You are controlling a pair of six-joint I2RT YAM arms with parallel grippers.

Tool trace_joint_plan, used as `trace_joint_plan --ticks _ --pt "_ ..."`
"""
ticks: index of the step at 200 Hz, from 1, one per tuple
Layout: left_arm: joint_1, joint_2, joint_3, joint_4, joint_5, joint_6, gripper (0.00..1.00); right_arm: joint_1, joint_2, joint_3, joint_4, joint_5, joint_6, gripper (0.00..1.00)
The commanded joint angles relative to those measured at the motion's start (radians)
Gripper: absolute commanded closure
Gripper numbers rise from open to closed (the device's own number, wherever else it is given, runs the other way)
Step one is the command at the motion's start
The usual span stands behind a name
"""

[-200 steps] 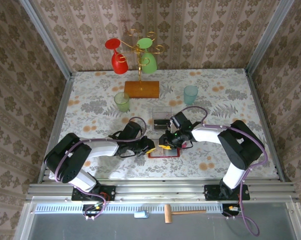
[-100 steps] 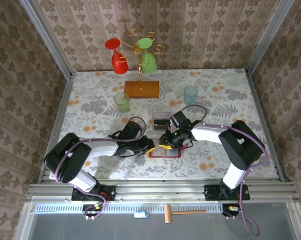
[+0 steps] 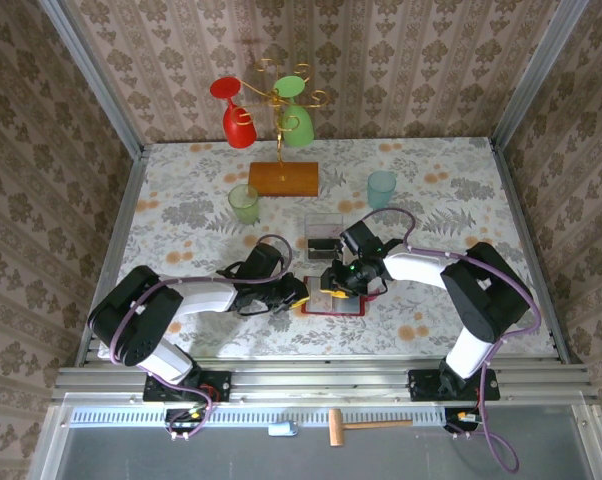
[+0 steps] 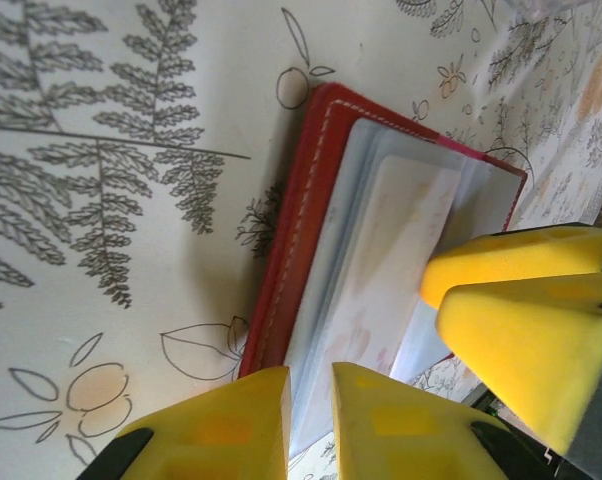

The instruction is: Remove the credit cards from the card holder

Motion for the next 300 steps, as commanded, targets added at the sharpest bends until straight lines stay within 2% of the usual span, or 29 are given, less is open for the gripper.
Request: trace_joint_plan --ticks 1,90,188,231,263,300 --pt "0.007 0.012 -0.012 -0.033 -0.003 0.024 0.81 0.005 -0.034 0.027 -0.065 0.044 -0.03 0.66" --pt "0.014 -0.041 0.012 -0.087 -0.021 0.043 0.82 0.006 -0.011 0.025 -0.052 0.037 -0.028 0.67" --pt "0.092 -0.191 -0.011 -0.202 -0.04 0.094 0.82 0.054 0.045 0.031 0.03 0.039 0.048 0.68" --pt "0.094 -0.159 -0.013 -0.174 -0.015 0.09 0.83 0.083 0.068 0.059 0.037 0.042 0.063 0.68" --pt "0.077 -0.088 0.01 -0.137 0.012 0.089 0.86 0.082 0.021 0.056 -0.018 0.104 0.044 0.68" --pt "0.065 -0.035 0.011 -0.127 0.008 0.09 0.9 0.082 -0.014 0.052 -0.032 0.104 0.038 0.68"
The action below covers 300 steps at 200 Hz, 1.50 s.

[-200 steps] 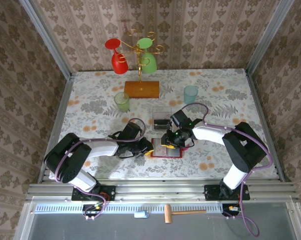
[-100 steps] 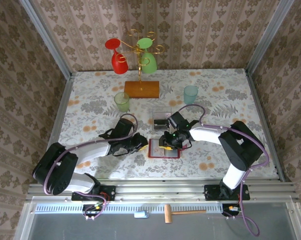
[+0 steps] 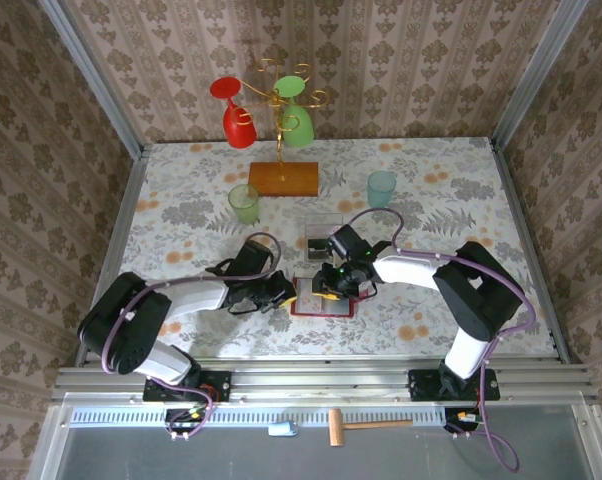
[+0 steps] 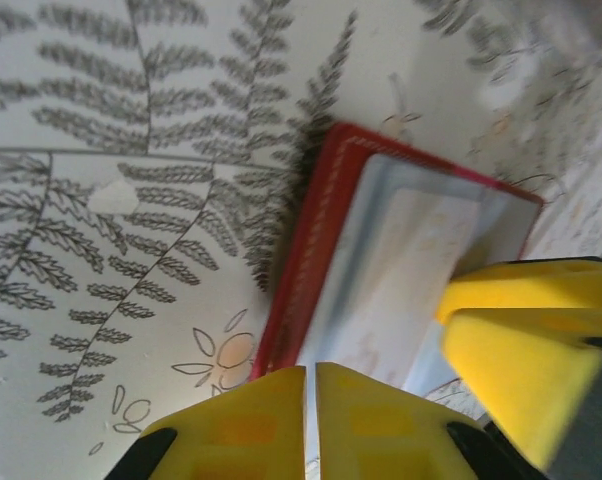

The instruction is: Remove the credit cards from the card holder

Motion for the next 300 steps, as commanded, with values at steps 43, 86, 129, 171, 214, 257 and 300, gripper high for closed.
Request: trace_joint_plan --ticks 43,86,129,171,214,257,300 --pt "-0.005 0.039 -0.006 0.032 0.015 0.018 0.92 0.004 -0.053 0.011 -0.024 0.014 0.006 0.68" --pt "-0.003 0.039 -0.009 0.008 0.009 0.028 0.92 0.003 -0.026 0.008 0.006 -0.029 0.013 0.68" --pt "-0.002 0.044 -0.006 0.005 0.014 0.029 0.92 0.004 0.0 -0.006 0.017 -0.048 0.014 0.68" --pt "-0.003 0.043 -0.005 0.001 0.018 0.028 0.92 0.004 0.009 -0.001 -0.012 -0.027 -0.004 0.68" --pt "-0.002 0.037 -0.006 -0.009 0.016 0.029 0.92 0.002 0.011 0.019 -0.068 0.019 -0.035 0.69" --pt "-0.002 0.03 -0.006 -0.013 0.017 0.023 0.92 -0.005 -0.008 0.027 -0.092 0.038 -0.052 0.69" --pt "-0.009 0.007 -0.006 -0.027 0.011 0.022 0.92 -0.007 -0.037 0.02 -0.071 0.036 -0.05 0.69"
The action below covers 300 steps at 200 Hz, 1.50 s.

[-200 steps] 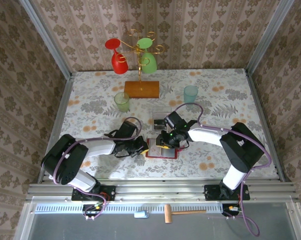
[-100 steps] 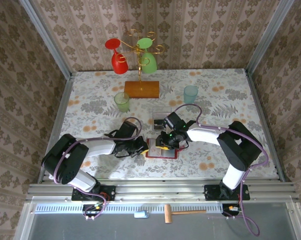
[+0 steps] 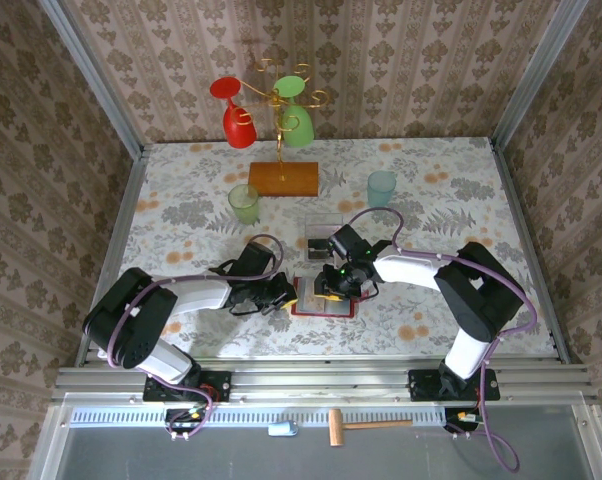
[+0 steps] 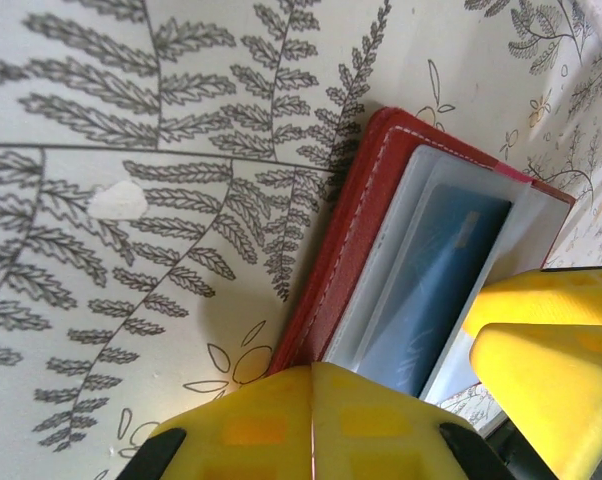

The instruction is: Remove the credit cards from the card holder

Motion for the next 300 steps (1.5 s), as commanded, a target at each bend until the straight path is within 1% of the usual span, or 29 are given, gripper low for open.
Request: trace_joint_plan --ticks 1,37,81,109,179,272,300 --pt "-0.004 -0.022 -0.005 -0.042 0.008 0.018 0.92 -0.005 -0.037 0.013 -0.023 0.026 -0.014 0.69" --pt "-0.008 -0.053 0.005 -0.061 0.002 0.016 0.91 -0.008 -0.063 0.007 -0.019 0.026 -0.011 0.69" --pt "-0.006 -0.083 0.066 -0.122 -0.016 0.04 0.91 -0.01 -0.086 -0.012 -0.017 0.02 -0.004 0.69" --pt "-0.014 -0.055 0.085 -0.1 -0.001 0.045 0.91 -0.011 -0.081 -0.025 0.002 -0.008 0.005 0.69" --pt "-0.035 0.048 0.082 0.005 0.036 0.033 0.93 -0.019 -0.077 -0.057 0.023 -0.017 0.021 0.69" --pt "-0.036 0.048 0.069 -0.059 0.005 0.045 0.95 -0.03 -0.064 -0.109 0.158 -0.131 0.068 0.69" --pt "-0.037 0.05 0.07 -0.064 0.005 0.047 0.95 -0.03 -0.046 -0.116 0.178 -0.148 0.074 0.69"
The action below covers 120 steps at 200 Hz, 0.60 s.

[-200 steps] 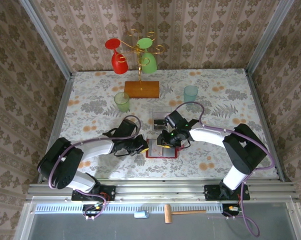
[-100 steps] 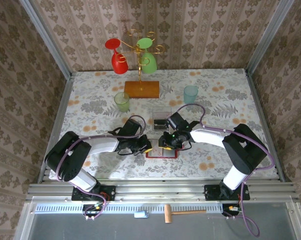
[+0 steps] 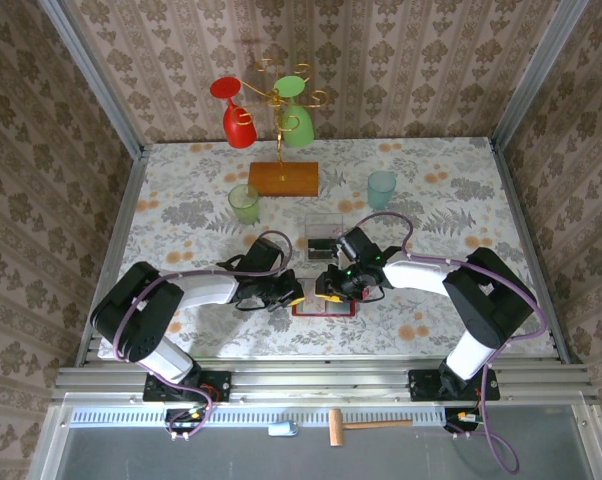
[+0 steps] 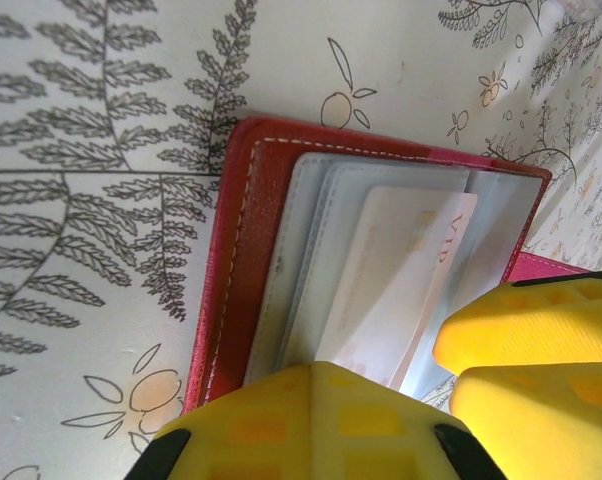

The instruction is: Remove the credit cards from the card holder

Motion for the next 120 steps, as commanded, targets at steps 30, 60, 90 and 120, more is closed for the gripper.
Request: trace_joint_plan --ticks 30,60,90,120 --pt "-0.002 -0.004 -0.004 -0.047 -0.015 0.023 0.94 -0.004 0.039 -0.011 0.026 -0.039 0.013 0.69" --pt "-0.002 -0.012 -0.002 -0.052 -0.016 0.023 0.94 -0.006 0.045 0.011 -0.031 0.01 -0.011 0.69" --pt "-0.002 -0.015 -0.005 -0.055 -0.017 0.023 0.94 -0.012 0.044 0.017 -0.042 0.03 -0.019 0.69" --pt "-0.001 -0.021 -0.009 -0.053 -0.019 0.022 0.93 -0.017 0.04 0.02 -0.041 0.036 -0.021 0.69"
